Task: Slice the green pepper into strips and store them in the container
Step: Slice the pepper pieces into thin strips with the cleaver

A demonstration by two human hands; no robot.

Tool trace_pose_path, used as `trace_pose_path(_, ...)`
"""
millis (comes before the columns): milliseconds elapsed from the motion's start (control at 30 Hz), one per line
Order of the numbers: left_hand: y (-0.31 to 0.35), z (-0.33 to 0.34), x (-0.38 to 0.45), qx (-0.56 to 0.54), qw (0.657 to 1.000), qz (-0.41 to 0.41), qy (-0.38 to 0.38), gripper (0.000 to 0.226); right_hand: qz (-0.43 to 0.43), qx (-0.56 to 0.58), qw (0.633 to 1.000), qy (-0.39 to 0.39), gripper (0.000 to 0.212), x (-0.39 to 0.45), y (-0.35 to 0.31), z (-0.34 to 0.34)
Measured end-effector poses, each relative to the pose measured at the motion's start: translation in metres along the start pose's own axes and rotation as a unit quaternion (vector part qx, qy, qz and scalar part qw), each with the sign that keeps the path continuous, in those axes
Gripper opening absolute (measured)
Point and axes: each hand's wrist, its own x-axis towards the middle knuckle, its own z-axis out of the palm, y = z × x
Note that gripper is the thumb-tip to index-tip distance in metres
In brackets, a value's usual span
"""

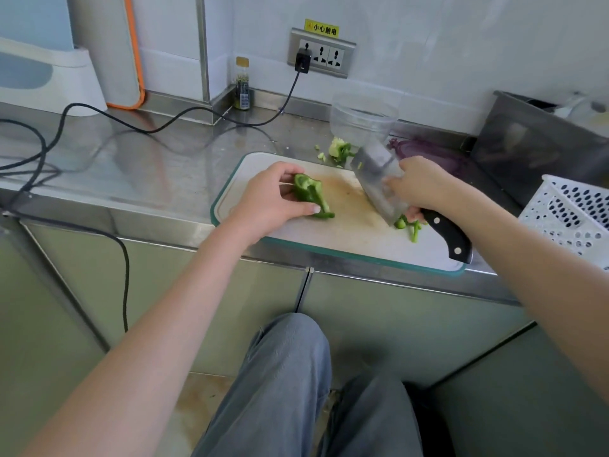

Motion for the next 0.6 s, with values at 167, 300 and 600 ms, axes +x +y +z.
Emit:
trace_pose_path(167,0.0,0.001,0.0,-0.018,1.0,-0.013,0.001,0.063,-0.057,0.047,0.997,0.017,0.035,-0.008,-0.026,-0.009)
trace_pose_path(300,-0.002,0.002,0.002,-0.024,1.0,-0.015,0.003,0.064,-0.089,0.039,0.995,0.011,0.035,-0.011,-0.041,-0.002)
trace_pose_path(600,-0.004,0.002,0.005,-0.022,0.999,-0.029,0.012,0.06,-0.096,0.047,0.994,0.001,0.034,-0.01,-0.042,0.019)
